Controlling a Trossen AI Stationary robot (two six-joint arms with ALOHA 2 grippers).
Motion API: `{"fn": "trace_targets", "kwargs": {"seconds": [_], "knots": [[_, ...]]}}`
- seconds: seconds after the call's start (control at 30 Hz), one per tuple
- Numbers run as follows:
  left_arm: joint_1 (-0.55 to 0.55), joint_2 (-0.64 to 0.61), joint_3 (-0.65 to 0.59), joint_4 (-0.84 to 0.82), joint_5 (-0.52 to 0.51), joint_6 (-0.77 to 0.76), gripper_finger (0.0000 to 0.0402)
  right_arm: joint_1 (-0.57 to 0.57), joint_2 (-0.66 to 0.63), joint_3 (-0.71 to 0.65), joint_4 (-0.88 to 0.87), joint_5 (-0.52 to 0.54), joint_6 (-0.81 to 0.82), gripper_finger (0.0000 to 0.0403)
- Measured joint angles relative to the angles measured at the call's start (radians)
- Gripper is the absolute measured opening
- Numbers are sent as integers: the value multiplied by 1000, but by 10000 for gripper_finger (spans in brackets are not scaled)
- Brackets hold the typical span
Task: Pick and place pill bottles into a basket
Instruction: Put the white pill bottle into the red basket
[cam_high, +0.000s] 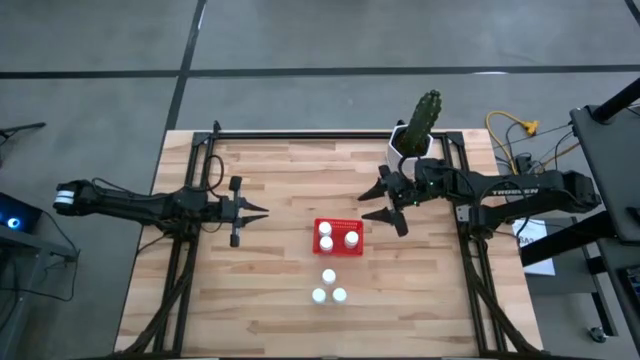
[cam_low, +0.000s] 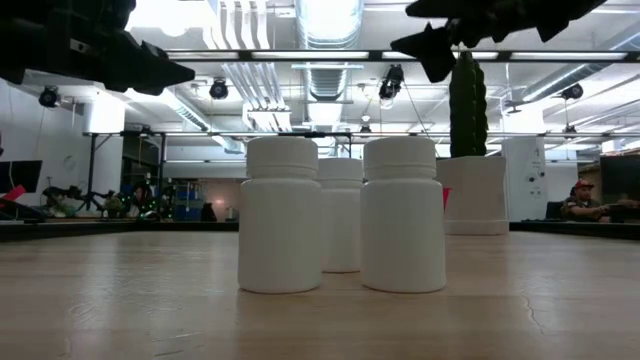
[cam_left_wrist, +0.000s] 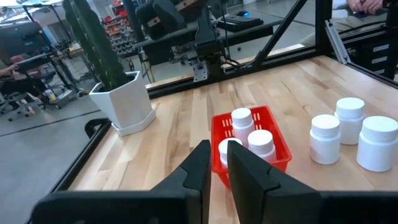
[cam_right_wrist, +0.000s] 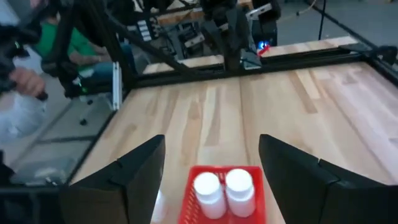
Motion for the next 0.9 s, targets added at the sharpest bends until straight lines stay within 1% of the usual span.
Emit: {"fn": "trace_targets", "kwargs": {"seconds": [0.17,0.23,0.33,0.37,0.57,0.67,0.8,0.9], "knots": [[0,8,0,1,0,0,35,2,5,11,-6,-1,126,248],[0,8,0,0,0,-1,35,2,17,11,-25,12,131,249],[0,7,0,0,0,-1,35,3,43,11,-44,78,126,260],[0,7,0,0,0,-1,35,3,54,11,-43,80,123,265],[0,7,0,0,0,-1,35,4,88,13,-38,68,115,279],[0,8,0,0,0,-1,35,4,93,13,-43,61,119,277],[0,8,-1,0,0,-1,35,9,92,12,-42,-8,90,269],[0,8,-1,0,0,-1,35,9,92,12,-42,-3,82,267]]}}
